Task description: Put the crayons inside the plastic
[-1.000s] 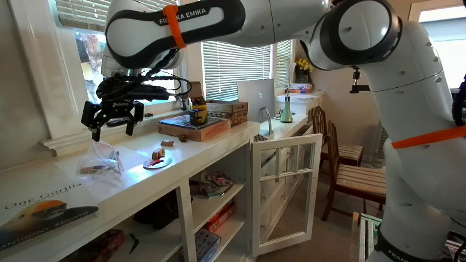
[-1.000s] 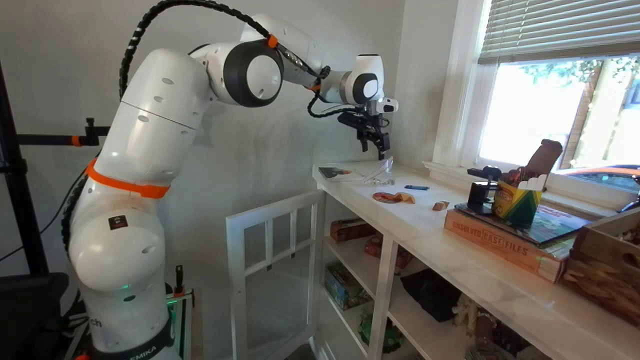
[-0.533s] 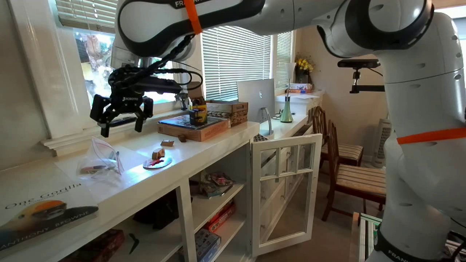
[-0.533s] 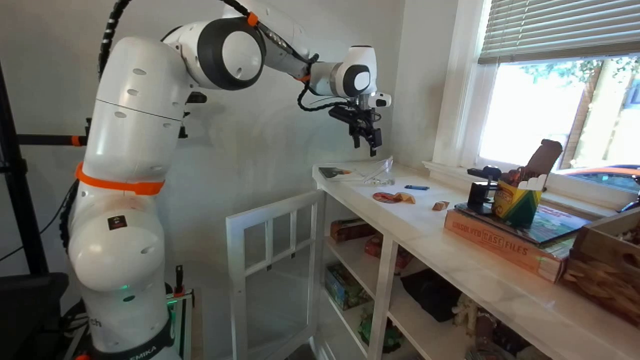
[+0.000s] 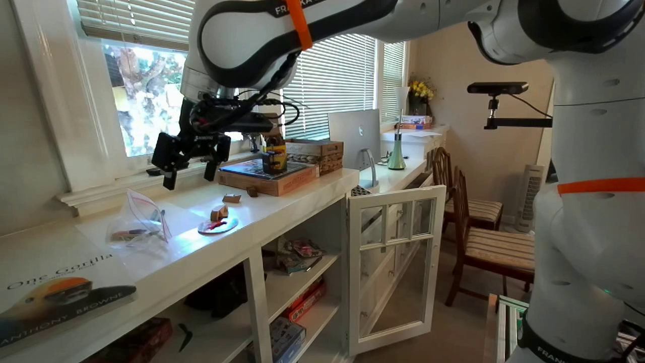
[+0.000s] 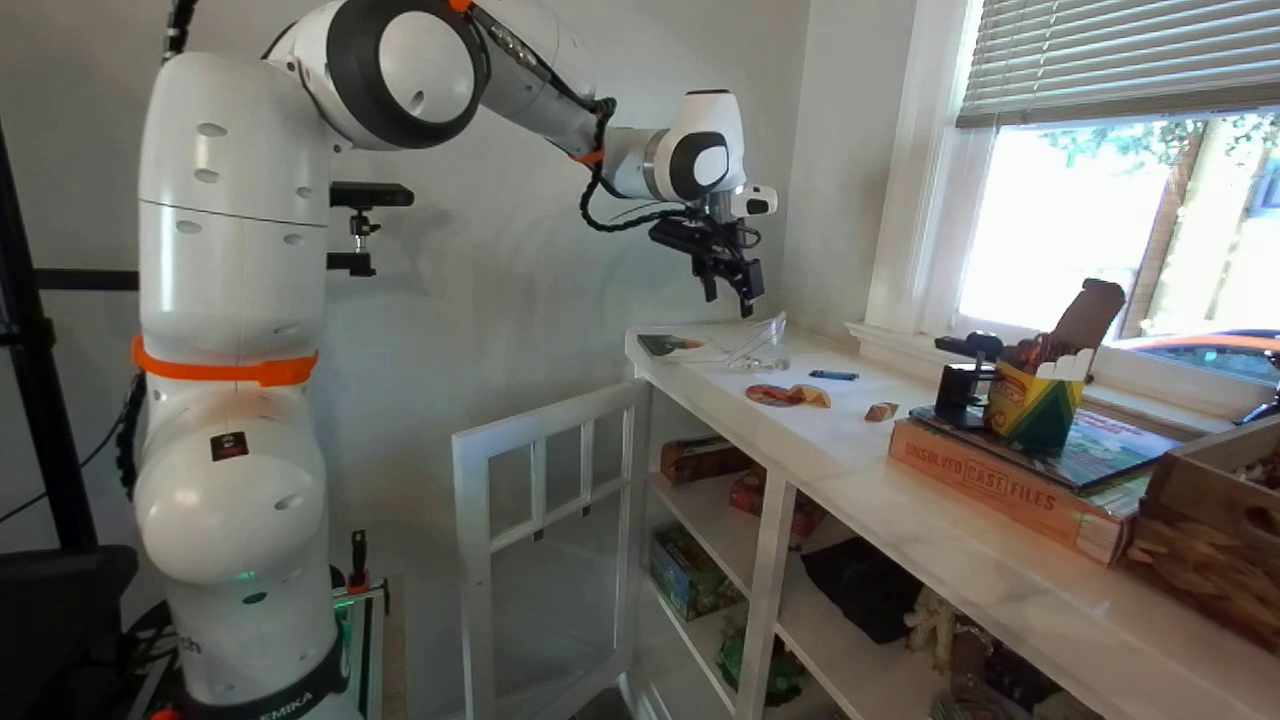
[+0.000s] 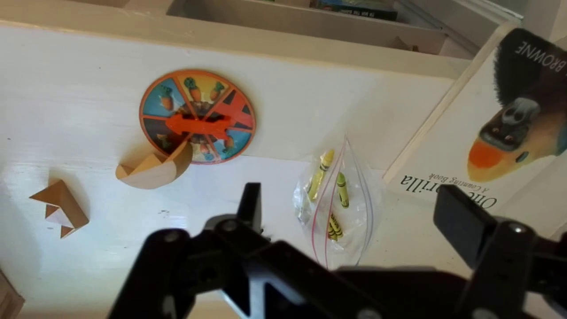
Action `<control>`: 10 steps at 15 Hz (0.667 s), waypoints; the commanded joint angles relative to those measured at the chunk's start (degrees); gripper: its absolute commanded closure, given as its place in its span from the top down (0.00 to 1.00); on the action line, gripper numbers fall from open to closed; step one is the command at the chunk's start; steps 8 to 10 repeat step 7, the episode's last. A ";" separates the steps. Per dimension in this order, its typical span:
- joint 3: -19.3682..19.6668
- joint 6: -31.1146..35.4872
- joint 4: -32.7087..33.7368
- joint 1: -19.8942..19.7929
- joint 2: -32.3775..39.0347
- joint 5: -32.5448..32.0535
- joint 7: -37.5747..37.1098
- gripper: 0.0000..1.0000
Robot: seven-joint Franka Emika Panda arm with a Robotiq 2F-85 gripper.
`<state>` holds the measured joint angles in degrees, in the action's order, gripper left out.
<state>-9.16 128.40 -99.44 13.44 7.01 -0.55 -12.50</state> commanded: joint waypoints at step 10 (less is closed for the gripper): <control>-0.48 3.65 -4.70 -0.87 -2.10 -0.10 1.12 1.00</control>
